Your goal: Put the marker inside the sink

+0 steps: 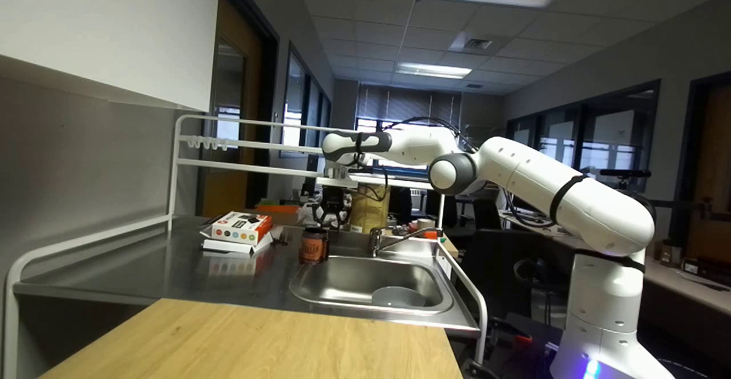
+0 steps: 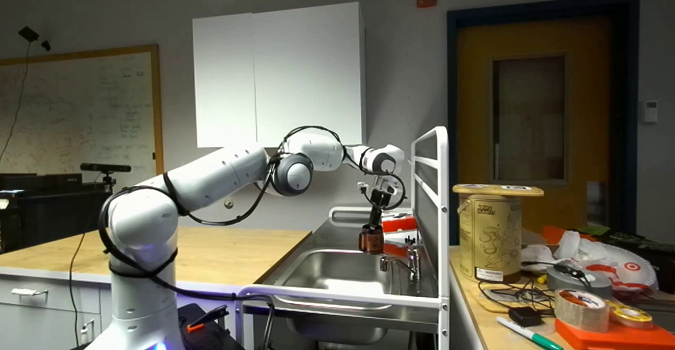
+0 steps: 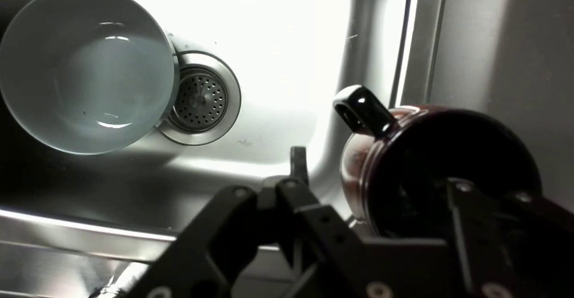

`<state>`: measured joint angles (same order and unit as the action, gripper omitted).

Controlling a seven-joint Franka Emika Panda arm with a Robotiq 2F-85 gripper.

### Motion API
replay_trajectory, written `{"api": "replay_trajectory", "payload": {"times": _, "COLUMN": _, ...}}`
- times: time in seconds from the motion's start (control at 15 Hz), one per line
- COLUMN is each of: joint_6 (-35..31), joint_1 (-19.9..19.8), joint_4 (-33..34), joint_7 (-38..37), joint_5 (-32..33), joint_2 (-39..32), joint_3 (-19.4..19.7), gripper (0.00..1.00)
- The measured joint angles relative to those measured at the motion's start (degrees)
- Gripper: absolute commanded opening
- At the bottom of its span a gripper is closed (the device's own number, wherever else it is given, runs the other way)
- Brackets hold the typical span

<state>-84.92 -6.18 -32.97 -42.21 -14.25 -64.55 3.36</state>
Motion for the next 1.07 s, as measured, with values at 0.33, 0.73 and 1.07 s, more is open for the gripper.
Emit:
{"api": "replay_trajectory", "payload": {"times": 0.33, "joint_6": 0.01, "joint_1": -0.37, "joint_4": 0.80, "joint_7": -0.04, "joint_5": -0.38, "joint_2": -0.46, "joint_3": -0.01, "gripper": 0.03}}
{"api": "replay_trajectory", "payload": {"times": 0.73, "joint_6": -0.05, "joint_1": -1.13, "joint_4": 1.51, "joint_7": -0.07, "joint_5": -2.08, "joint_2": -0.94, "joint_3": -0.19, "gripper": 0.06}}
{"api": "replay_trajectory", "payload": {"times": 1.07, "joint_6": -0.15, "joint_1": -1.18, "joint_4": 2.42, "joint_7": -0.07, "joint_5": -3.16, "joint_2": -1.43, "joint_3": -0.73, "gripper": 0.06}}
